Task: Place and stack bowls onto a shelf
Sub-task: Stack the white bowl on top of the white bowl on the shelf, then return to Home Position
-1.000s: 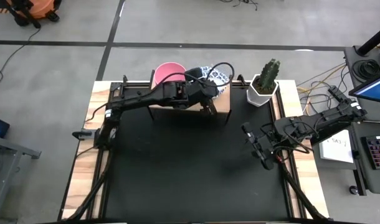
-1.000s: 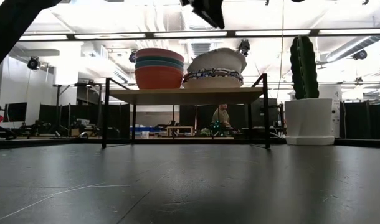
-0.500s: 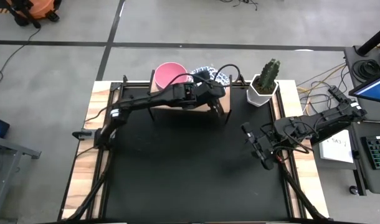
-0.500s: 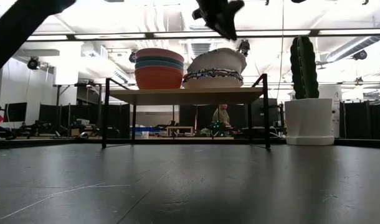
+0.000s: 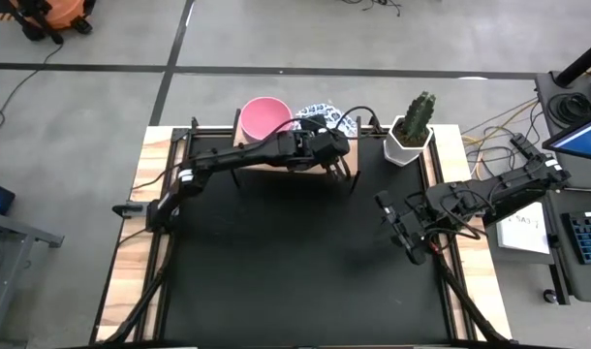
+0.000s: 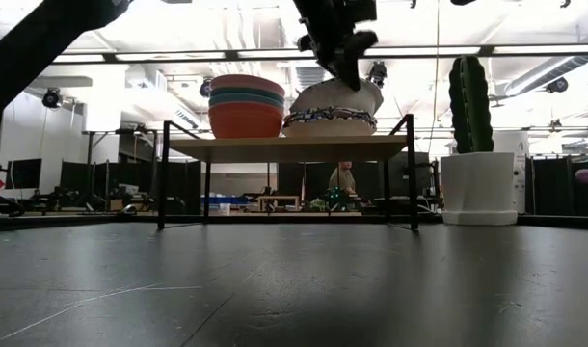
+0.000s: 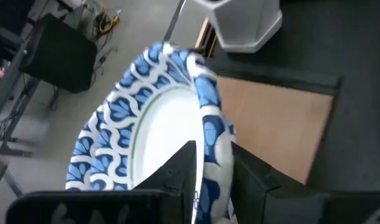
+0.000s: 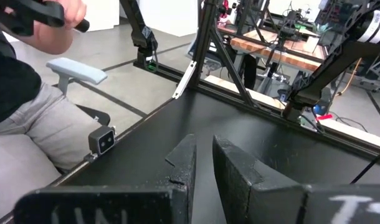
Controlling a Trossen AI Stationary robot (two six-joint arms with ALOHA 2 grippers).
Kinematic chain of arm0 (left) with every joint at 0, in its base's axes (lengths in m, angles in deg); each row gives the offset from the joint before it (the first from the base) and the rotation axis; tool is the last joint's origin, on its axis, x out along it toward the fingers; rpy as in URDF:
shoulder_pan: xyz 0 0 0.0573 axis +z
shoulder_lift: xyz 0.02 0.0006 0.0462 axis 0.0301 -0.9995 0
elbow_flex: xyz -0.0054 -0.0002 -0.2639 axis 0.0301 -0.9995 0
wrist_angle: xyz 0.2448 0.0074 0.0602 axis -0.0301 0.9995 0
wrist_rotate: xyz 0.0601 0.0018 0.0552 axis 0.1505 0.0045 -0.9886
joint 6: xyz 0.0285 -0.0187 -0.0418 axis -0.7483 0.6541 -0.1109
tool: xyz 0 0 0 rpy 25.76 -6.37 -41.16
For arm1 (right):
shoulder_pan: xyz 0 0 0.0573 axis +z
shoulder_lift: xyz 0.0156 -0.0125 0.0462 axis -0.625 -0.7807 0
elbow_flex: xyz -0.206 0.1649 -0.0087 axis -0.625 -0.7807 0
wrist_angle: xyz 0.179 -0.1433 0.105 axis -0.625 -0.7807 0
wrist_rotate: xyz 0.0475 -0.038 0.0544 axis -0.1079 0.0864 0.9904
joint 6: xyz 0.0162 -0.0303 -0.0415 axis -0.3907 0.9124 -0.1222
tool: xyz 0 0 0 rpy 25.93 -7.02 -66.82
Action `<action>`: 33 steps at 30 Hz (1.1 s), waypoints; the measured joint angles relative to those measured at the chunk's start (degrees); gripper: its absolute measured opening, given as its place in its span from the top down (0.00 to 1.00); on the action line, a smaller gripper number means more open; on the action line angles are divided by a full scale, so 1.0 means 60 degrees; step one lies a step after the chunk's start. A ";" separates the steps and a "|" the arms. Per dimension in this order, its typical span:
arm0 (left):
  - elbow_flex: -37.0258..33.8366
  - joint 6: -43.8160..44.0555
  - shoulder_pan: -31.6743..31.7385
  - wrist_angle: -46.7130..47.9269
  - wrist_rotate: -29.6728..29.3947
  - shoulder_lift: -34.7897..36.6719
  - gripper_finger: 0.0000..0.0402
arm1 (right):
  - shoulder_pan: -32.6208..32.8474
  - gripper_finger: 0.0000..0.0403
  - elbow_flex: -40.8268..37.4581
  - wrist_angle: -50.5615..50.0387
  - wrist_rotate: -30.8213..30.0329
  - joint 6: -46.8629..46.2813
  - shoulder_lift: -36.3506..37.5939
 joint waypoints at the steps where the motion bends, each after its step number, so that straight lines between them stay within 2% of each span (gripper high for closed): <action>1: 0.0000 -0.0067 -0.0048 -0.0011 0.0004 0.0068 0.84 | -0.0003 0.89 0.0000 0.0002 0.0002 0.0002 -0.0004; 9: 0.0125 -0.0233 -0.0030 -0.0095 0.0008 0.0314 0.84 | -0.0003 0.89 0.0000 0.0011 0.0002 0.0000 -0.0004; 19: 0.0139 -0.0488 -0.0033 -0.0920 0.0025 0.0321 0.84 | -0.0002 0.89 0.0000 0.0011 0.0000 0.0000 -0.0004; 26: 0.0094 -0.0167 0.0180 -0.0726 0.0014 0.0025 0.84 | -0.0001 0.89 0.0000 0.0011 -0.0001 0.0000 -0.0002; 33: 0.0040 0.0313 0.0283 -0.0251 -0.1231 -0.0164 0.84 | -0.0001 0.89 0.0000 -0.0038 -0.0001 0.0006 -0.0005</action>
